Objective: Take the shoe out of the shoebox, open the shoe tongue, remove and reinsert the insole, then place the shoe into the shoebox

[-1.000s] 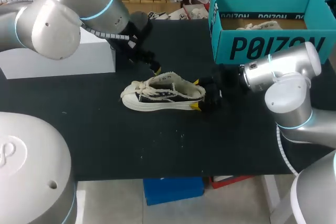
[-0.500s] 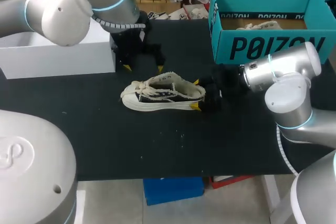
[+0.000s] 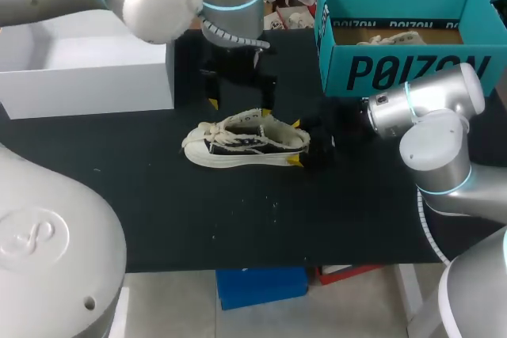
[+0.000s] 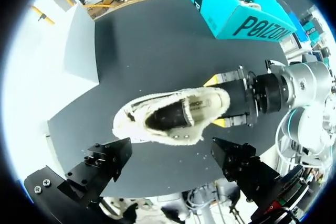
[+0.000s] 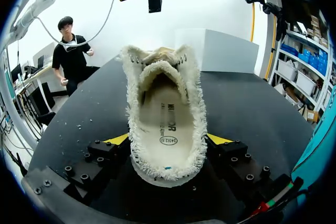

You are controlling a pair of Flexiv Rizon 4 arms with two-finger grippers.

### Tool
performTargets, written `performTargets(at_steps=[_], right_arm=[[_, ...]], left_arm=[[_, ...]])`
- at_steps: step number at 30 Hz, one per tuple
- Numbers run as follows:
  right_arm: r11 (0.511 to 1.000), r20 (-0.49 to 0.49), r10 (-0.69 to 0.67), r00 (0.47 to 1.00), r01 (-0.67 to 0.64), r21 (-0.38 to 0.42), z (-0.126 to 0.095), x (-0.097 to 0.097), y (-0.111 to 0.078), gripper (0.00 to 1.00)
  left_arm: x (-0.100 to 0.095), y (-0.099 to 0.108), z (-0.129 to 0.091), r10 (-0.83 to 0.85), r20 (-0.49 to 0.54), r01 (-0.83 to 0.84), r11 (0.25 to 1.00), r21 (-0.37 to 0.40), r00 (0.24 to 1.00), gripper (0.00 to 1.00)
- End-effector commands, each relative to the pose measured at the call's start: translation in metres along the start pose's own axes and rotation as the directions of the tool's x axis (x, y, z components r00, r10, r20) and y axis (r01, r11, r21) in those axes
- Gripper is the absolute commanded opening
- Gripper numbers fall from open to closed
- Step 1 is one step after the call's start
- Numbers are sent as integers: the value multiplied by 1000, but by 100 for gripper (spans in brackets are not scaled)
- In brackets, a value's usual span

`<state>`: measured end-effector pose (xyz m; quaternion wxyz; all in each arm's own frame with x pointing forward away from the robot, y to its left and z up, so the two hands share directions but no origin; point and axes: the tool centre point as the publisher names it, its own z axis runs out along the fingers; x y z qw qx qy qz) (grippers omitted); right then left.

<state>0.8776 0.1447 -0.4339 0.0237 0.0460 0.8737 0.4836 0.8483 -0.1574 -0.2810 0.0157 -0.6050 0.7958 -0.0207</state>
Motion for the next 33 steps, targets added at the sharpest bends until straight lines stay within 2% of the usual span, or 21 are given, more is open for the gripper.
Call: performTargets(at_steps=[1, 9, 21, 33], right_arm=[[1000, 1, 1, 1000, -1, 2, 3, -1, 0, 0], [1000, 1, 1, 1000, -1, 2, 3, -1, 0, 0], [1000, 1, 1, 1000, -1, 2, 3, -1, 0, 0], [1000, 1, 1, 1000, -1, 2, 3, -1, 0, 0]], left_arm=[[14, -17, 10, -24, 218, 40, 997, -71, 976, 100], [15, -21, 31, -71, 255, 97, 991, -92, 964, 100], [20, -29, 56, -55, 303, 89, 991, -99, 952, 100], [23, -29, 72, -56, 343, 102, 988, -118, 938, 100]])
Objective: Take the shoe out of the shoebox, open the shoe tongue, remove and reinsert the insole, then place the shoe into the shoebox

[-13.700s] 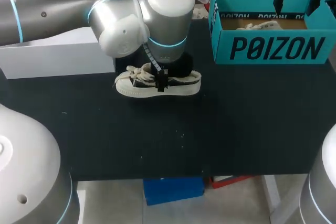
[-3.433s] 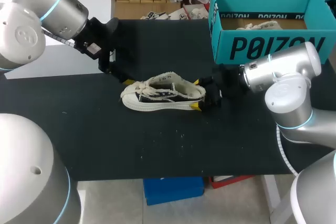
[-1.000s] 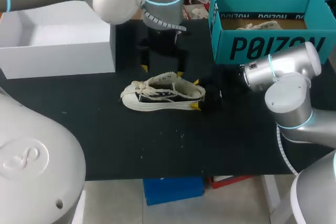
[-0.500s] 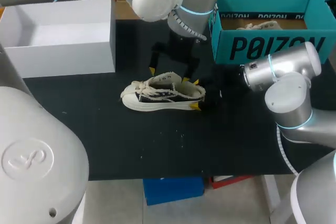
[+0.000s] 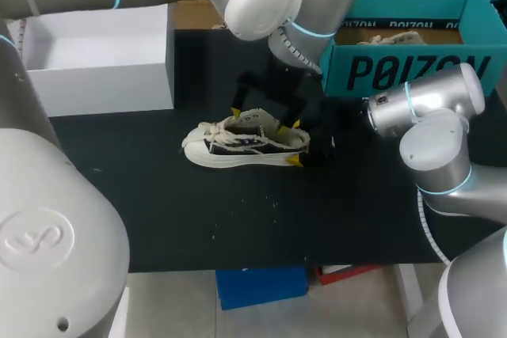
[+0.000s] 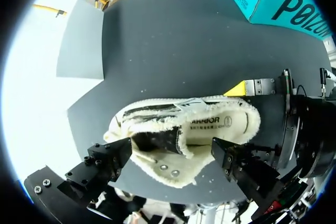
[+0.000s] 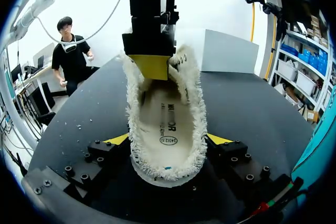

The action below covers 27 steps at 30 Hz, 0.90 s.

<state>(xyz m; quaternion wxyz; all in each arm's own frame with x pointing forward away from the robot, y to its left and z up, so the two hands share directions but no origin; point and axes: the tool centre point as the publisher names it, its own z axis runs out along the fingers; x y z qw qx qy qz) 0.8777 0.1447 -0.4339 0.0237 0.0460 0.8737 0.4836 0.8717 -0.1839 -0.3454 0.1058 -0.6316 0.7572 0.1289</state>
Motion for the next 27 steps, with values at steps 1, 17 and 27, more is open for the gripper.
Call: performTargets(at_steps=[1, 17, 27], right_arm=[[1000, 1, 1, 1000, -1, 2, 3, -1, 0, 0], [1000, 1, 1, 1000, -1, 2, 3, -1, 0, 0], [1000, 1, 1, 1000, -1, 2, 3, -1, 0, 0]], left_arm=[[6, -3, 6, -7, 37, 7, 1000, -1, 999, 100], [4, 4, 20, -35, 92, 37, 999, -23, 995, 100], [-4, 9, 26, -43, 107, 48, 998, -37, 993, 8]])
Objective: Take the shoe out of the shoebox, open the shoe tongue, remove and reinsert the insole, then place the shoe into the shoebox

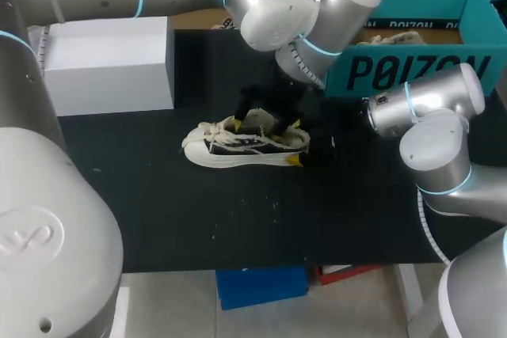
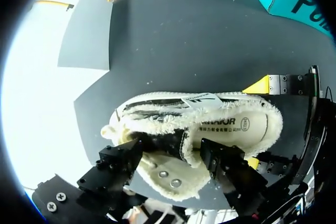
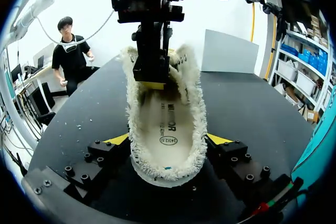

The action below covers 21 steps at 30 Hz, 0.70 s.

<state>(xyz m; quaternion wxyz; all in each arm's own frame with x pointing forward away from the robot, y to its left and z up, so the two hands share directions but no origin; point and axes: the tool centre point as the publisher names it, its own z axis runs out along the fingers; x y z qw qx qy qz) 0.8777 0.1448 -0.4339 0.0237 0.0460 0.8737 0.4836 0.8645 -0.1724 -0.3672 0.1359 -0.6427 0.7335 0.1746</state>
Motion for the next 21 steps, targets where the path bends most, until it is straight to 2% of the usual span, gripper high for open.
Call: performTargets(at_steps=[1, 21], right_arm=[[1000, 1, 1, 1000, -1, 2, 3, -1, 0, 0], [1000, 1, 1, 1000, -1, 2, 3, -1, 0, 0]], left_arm=[[-1, 1, 2, -1, 4, 1, 1000, 0, 1000, 0], [-9, -1, -7, -35, -13, 35, 999, 31, 999, 0]])
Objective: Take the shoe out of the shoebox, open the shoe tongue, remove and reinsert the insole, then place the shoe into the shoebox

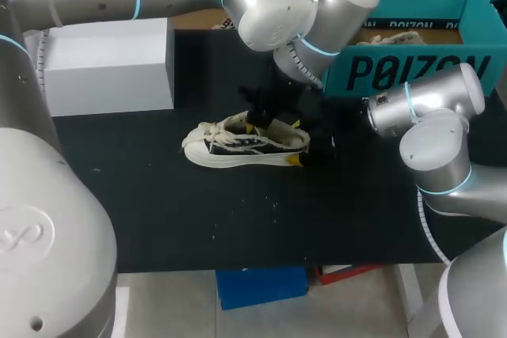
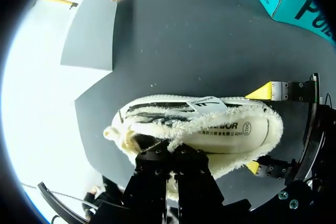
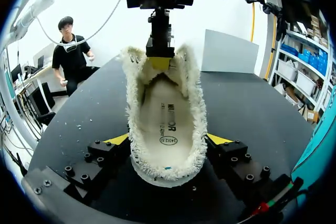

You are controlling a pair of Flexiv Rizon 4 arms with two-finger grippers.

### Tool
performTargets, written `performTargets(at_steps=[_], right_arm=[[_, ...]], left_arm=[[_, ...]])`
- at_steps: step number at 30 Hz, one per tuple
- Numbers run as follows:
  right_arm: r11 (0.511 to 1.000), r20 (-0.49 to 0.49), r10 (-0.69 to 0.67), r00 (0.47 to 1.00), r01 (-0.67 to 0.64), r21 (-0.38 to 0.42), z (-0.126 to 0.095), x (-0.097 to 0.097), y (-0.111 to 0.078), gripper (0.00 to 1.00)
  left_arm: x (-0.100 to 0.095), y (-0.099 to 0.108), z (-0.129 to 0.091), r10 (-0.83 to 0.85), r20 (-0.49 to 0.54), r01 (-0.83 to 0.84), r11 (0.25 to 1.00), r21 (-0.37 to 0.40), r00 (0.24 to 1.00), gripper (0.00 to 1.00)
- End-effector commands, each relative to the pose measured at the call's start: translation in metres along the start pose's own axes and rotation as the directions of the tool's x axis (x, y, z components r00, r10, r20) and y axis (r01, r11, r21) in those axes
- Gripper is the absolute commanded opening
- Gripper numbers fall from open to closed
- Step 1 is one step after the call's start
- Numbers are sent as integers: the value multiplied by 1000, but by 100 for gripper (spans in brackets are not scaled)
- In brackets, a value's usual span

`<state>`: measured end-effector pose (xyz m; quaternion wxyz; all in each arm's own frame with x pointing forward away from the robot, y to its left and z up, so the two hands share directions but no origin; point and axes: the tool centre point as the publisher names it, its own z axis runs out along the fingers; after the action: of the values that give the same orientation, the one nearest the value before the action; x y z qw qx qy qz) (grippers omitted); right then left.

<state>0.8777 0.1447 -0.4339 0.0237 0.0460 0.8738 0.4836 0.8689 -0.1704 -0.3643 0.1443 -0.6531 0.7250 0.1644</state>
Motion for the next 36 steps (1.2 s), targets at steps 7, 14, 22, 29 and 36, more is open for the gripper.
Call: performTargets(at_steps=[7, 14, 22, 29, 36], right_arm=[[1000, 1, 1, 1000, -1, 2, 3, -1, 0, 0], [1000, 1, 1, 1000, -1, 2, 3, -1, 0, 0], [1000, 1, 1, 1000, -1, 2, 3, -1, 0, 0], [1000, 1, 1, 1000, -1, 2, 3, -1, 0, 0], [1000, 1, 1, 1000, -1, 2, 3, -1, 0, 0]], left_arm=[[-14, 2, -14, -50, -41, 52, 998, 48, 998, 0], [-26, 0, -24, -120, -89, 128, 988, 81, 989, 0], [-37, 2, -33, -161, -144, 179, 976, 126, 976, 0], [-40, 5, -36, -163, -173, 190, 970, 152, 971, 0], [-46, 11, -34, -161, -206, 200, 962, 188, 965, 0]])
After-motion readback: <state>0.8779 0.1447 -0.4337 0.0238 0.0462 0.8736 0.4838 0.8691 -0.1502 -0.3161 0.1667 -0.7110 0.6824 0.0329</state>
